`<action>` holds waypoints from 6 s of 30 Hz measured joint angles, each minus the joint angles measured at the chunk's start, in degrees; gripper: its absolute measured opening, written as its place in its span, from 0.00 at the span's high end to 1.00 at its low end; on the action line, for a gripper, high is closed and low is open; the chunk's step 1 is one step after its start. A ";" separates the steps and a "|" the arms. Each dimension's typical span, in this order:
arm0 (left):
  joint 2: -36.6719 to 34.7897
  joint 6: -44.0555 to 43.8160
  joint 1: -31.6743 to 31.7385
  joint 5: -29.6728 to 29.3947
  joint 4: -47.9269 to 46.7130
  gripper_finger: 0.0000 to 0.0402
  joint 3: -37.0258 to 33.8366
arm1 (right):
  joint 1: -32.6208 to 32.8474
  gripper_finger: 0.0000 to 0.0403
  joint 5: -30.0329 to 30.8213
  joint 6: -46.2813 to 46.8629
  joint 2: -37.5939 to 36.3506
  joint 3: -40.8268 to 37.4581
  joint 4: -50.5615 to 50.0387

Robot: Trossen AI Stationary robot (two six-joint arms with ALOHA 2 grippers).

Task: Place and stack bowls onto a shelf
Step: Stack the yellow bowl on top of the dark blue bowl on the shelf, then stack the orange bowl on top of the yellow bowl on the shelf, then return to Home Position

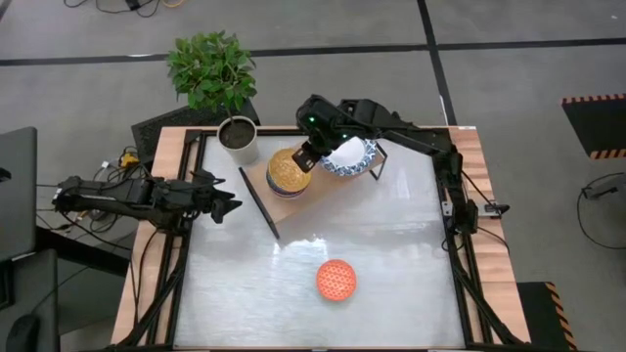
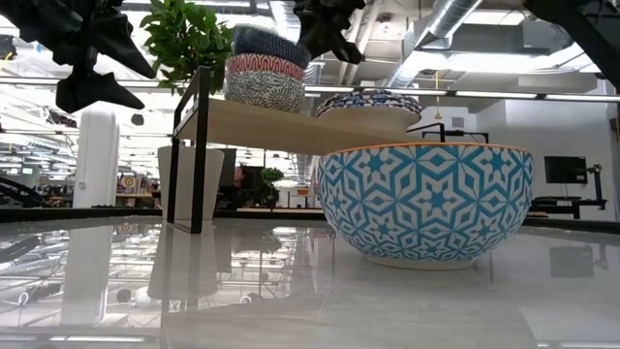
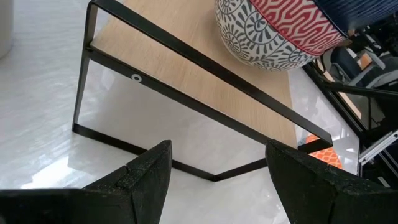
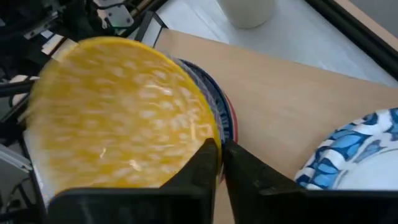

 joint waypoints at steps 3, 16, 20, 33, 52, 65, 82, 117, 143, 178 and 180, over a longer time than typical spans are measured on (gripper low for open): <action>-0.02 0.00 0.00 0.00 0.01 0.39 0.01 | -0.11 0.81 0.01 0.40 -0.01 0.04 0.09; -0.02 -0.02 0.00 0.00 0.02 0.39 -0.01 | -0.97 0.78 -0.22 -0.70 -2.02 0.04 0.30; -0.02 -0.02 0.00 0.04 0.02 0.39 0.02 | 0.79 0.78 -2.43 -0.68 -5.89 0.08 -5.22; -0.02 0.04 0.00 0.13 0.04 0.39 0.00 | 25.16 0.68 6.11 0.27 -7.50 -13.36 -19.09; -0.02 0.03 0.00 1.77 -0.43 0.39 0.02 | 30.55 0.39 4.81 9.06 -7.52 -49.29 15.52; -0.02 0.57 0.00 1.84 -1.73 0.39 0.01 | 30.55 0.61 1.75 12.64 -7.52 -55.39 21.71; -0.02 0.63 0.00 1.65 -3.17 0.39 0.01 | 29.13 0.91 -2.26 13.09 -11.98 -44.86 12.94; 0.00 -0.04 0.00 0.96 -3.36 0.39 -0.01 | -0.80 0.91 -1.06 2.34 -8.20 -4.66 8.45; 0.00 -0.04 0.00 0.08 -4.31 0.39 0.00 | -1.66 0.83 -3.25 1.81 -2.89 -4.57 4.78; -8.99 22.12 0.02 7.82 29.14 0.39 3.15 | 7.40 0.71 9.02 -27.10 -32.76 -4.78 3.87; -12.65 21.36 0.06 3.38 19.27 0.39 7.03 | 10.14 0.71 15.31 -27.65 -37.89 -6.25 2.97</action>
